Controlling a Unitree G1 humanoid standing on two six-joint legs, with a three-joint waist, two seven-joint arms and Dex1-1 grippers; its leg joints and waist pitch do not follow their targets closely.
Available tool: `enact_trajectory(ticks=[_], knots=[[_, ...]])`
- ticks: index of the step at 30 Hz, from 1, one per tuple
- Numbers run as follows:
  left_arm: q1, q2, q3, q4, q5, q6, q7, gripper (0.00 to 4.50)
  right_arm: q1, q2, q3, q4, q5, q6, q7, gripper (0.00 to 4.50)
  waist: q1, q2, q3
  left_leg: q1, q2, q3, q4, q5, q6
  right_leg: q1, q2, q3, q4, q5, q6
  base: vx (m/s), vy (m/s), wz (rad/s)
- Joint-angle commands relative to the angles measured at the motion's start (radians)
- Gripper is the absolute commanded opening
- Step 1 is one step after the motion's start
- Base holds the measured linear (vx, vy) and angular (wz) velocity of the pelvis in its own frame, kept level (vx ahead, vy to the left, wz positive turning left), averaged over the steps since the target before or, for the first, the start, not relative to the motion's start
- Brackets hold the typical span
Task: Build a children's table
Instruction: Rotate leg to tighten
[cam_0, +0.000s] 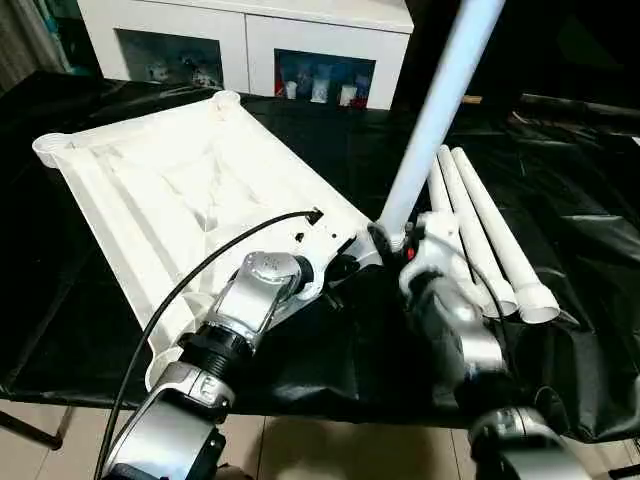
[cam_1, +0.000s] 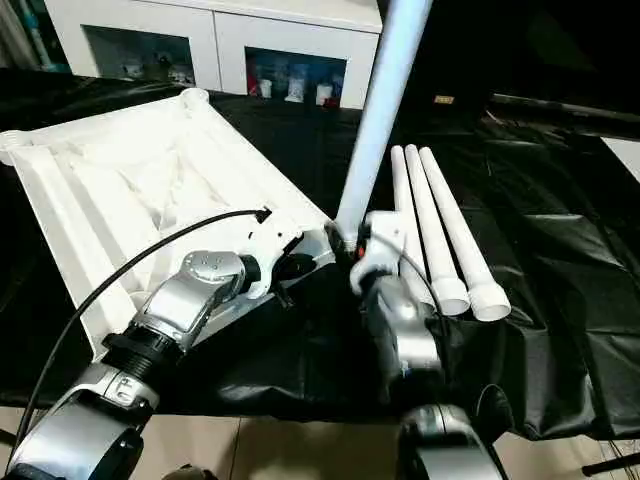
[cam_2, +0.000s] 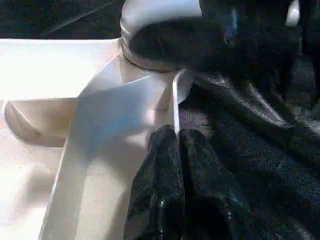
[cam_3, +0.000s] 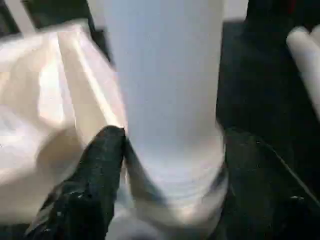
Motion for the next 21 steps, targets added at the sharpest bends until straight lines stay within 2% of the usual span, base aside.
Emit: enact_trajectory(ticks=[1,2,3,4,5,8,10,12,13,14,15,16,17,19,20,21], knots=[[0.027,-0.006,-0.013,0.028,-0.003,-0.054,0.002,0.00,0.016,-0.023,0.015,-0.013,-0.028,0.010,-0.002,3.40,-0.001,-0.009,-0.044,0.007,0.030,-0.017,-0.055,-0.142,0.069,0.034,-0.078,0.047,-0.080,-0.043,-0.164,0.000,0.000,0.00],[0.028,-0.012,-0.008,0.027,-0.009,-0.079,0.009,0.00,0.034,-0.040,0.023,-0.055,-0.037,0.017,0.009,3.40,0.000,-0.014,-0.042,0.005,0.030,-0.017,-0.055,-0.149,0.071,0.035,-0.077,0.047,-0.084,-0.061,-0.157,0.000,0.000,0.00],[0.028,-0.019,0.002,0.025,-0.017,-0.104,0.021,0.00,0.061,-0.061,0.031,-0.115,-0.043,0.031,0.027,3.40,0.004,-0.011,-0.043,0.006,0.031,-0.017,-0.055,-0.150,0.069,0.034,-0.078,0.048,-0.084,-0.070,-0.150,0.000,0.000,0.00],[0.027,-0.022,0.008,0.023,-0.018,-0.121,0.026,0.00,0.086,-0.073,0.030,-0.171,-0.034,0.052,0.048,3.40,0.007,-0.014,-0.044,0.007,0.032,-0.018,-0.054,-0.145,0.073,0.035,-0.078,0.048,-0.083,-0.057,-0.145,0.000,0.000,0.00],[0.027,-0.022,0.008,0.023,-0.018,-0.121,0.026,0.00,0.086,-0.073,0.030,-0.171,-0.034,0.052,0.048,3.40,0.007,-0.014,-0.044,0.007,0.032,-0.018,-0.054,-0.145,0.073,0.035,-0.078,0.048,-0.083,-0.057,-0.145,0.000,0.000,0.00],[0.023,-0.025,0.023,0.017,-0.027,-0.161,0.030,0.00,0.166,-0.111,0.033,-0.328,-0.001,0.114,0.117,3.40,0.013,-0.013,-0.048,0.001,0.032,-0.019,-0.050,-0.100,0.099,0.038,-0.075,0.046,-0.071,0.062,-0.156,0.000,0.000,0.00],[0.016,-0.032,0.062,-0.016,-0.084,-0.142,-0.008,0.39,0.237,-0.147,0.060,-0.437,0.017,0.162,0.171,3.54,0.017,-0.007,-0.053,0.004,0.034,-0.019,-0.046,-0.085,0.106,0.041,-0.076,0.046,-0.066,0.118,-0.172,0.000,0.000,0.00],[0.012,-0.027,0.084,-0.055,-0.116,-0.126,-0.030,0.42,0.274,-0.164,0.086,-0.487,0.023,0.185,0.197,3.54,0.015,-0.012,-0.053,-0.001,0.033,-0.019,-0.044,-0.054,0.119,0.044,-0.075,0.043,-0.059,0.199,-0.202,0.000,0.000,0.00],[0.011,-0.025,0.086,-0.062,-0.119,-0.132,-0.028,0.47,0.281,-0.165,0.091,-0.497,0.023,0.192,0.200,3.54,0.015,-0.008,-0.055,-0.001,0.033,-0.020,-0.042,-0.049,0.119,0.045,-0.076,0.043,-0.055,0.214,-0.208,0.000,0.000,0.00],[0.006,-0.011,0.091,-0.081,-0.115,-0.134,-0.019,0.47,0.287,-0.165,0.101,-0.503,0.020,0.203,0.206,3.54,0.012,-0.011,-0.055,-0.002,0.033,-0.019,-0.041,-0.043,0.126,0.045,-0.075,0.043,-0.054,0.235,-0.220,0.000,0.000,0.00],[0.000,0.006,0.097,-0.104,-0.110,-0.133,-0.009,0.57,0.293,-0.164,0.112,-0.508,0.017,0.216,0.213,3.54,0.013,-0.002,-0.056,-0.002,0.033,-0.020,-0.041,-0.041,0.126,0.045,-0.075,0.042,-0.052,0.241,-0.222,0.000,0.000,0.00],[-0.009,0.025,0.123,-0.129,-0.113,-0.112,0.014,0.75,0.295,-0.160,0.118,-0.514,0.010,0.228,0.210,3.54,0.008,-0.005,-0.056,-0.002,0.033,-0.019,-0.039,-0.043,0.127,0.046,-0.075,0.043,-0.052,0.251,-0.228,0.000,0.000,0.00],[-0.024,0.053,0.161,-0.153,-0.114,-0.091,0.052,0.80,0.297,-0.152,0.121,-0.528,0.004,0.256,0.206,3.54,0.003,-0.004,-0.056,-0.003,0.033,-0.019,-0.039,-0.047,0.122,0.046,-0.074,0.042,-0.051,0.247,-0.237,0.000,0.000,0.00],[-0.043,0.103,0.209,-0.172,-0.101,-0.082,0.106,0.85,0.293,-0.151,0.134,-0.528,-0.013,0.279,0.203,3.54,0.001,-0.004,-0.054,-0.003,0.032,-0.019,-0.039,-0.050,0.118,0.045,-0.072,0.042,-0.051,0.237,-0.237,0.000,0.000,0.00],[-0.060,0.167,0.265,-0.186,-0.078,-0.069,0.170,0.85,0.281,-0.149,0.146,-0.512,-0.032,0.293,0.194,3.54,-0.003,-0.002,-0.055,-0.003,0.031,-0.019,-0.038,-0.054,0.110,0.044,-0.071,0.042,-0.051,0.227,-0.232,0.000,0.000,0.00],[-0.065,0.193,0.285,-0.191,-0.069,-0.066,0.191,1.09,0.278,-0.150,0.151,-0.508,-0.037,0.302,0.190,3.54,-0.007,-0.001,-0.055,-0.004,0.031,-0.021,-0.039,-0.054,0.105,0.045,-0.069,0.041,-0.049,0.223,-0.229,0.000,0.000,0.00]])
